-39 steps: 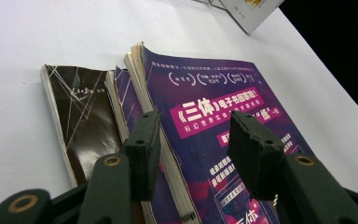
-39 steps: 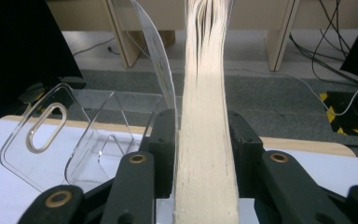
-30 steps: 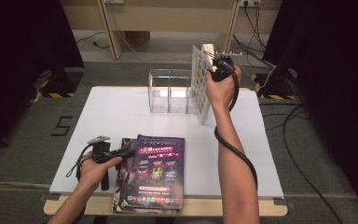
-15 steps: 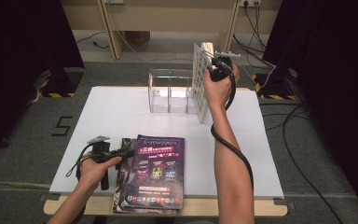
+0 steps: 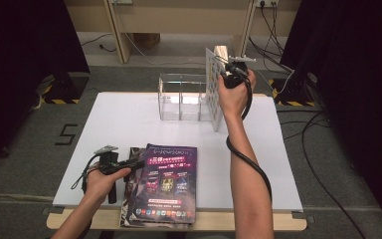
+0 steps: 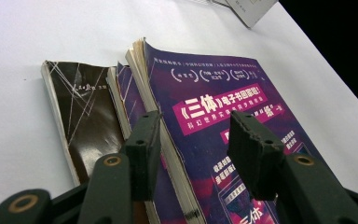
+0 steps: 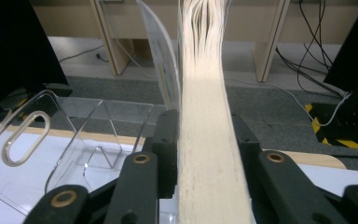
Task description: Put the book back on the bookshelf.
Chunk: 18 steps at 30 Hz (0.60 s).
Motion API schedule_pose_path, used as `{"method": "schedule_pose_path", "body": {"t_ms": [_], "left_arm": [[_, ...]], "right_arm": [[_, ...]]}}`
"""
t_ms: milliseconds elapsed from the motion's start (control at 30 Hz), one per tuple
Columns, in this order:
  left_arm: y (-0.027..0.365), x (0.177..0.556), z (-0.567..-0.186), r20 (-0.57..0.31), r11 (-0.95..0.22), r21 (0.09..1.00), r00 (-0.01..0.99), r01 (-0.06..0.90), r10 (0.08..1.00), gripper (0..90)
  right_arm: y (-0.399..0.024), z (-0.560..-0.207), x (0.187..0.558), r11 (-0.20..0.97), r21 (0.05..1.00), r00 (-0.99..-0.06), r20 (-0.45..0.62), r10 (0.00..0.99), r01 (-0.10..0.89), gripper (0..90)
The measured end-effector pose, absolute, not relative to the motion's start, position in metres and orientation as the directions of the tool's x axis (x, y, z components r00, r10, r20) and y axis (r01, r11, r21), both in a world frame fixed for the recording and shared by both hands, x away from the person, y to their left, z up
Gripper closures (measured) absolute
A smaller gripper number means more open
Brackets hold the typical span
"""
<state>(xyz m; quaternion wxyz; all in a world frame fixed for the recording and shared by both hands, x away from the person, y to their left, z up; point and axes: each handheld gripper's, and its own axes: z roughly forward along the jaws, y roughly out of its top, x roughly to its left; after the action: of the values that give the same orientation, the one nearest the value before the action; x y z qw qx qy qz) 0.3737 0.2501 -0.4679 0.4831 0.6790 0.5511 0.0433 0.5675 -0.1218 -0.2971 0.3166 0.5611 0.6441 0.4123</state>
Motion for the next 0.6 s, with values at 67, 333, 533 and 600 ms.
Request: {"method": "schedule_pose_path", "body": {"t_ms": [67,333,533,600], "left_arm": [[0.25,0.374,-0.468,-0.471,0.071,0.704,0.39,0.707,0.791,53.4],[0.249,0.374,-0.469,-0.459,0.058,0.708,0.396,0.704,0.795,53.0],[0.246,0.374,-0.468,-0.456,0.05,0.71,0.404,0.703,0.793,52.7],[0.245,0.374,-0.467,-0.456,0.048,0.71,0.406,0.703,0.792,52.4]], "right_arm": [[-0.122,-0.295,0.564,0.03,0.888,-0.176,0.058,0.983,0.458,67.5],[-0.124,-0.291,0.554,0.023,0.892,-0.178,0.064,0.982,0.451,62.8],[-0.127,-0.291,0.546,0.003,0.889,-0.193,0.096,0.977,0.457,61.0],[-0.127,-0.291,0.543,0.009,0.891,-0.196,0.09,0.976,0.453,60.4]]}}
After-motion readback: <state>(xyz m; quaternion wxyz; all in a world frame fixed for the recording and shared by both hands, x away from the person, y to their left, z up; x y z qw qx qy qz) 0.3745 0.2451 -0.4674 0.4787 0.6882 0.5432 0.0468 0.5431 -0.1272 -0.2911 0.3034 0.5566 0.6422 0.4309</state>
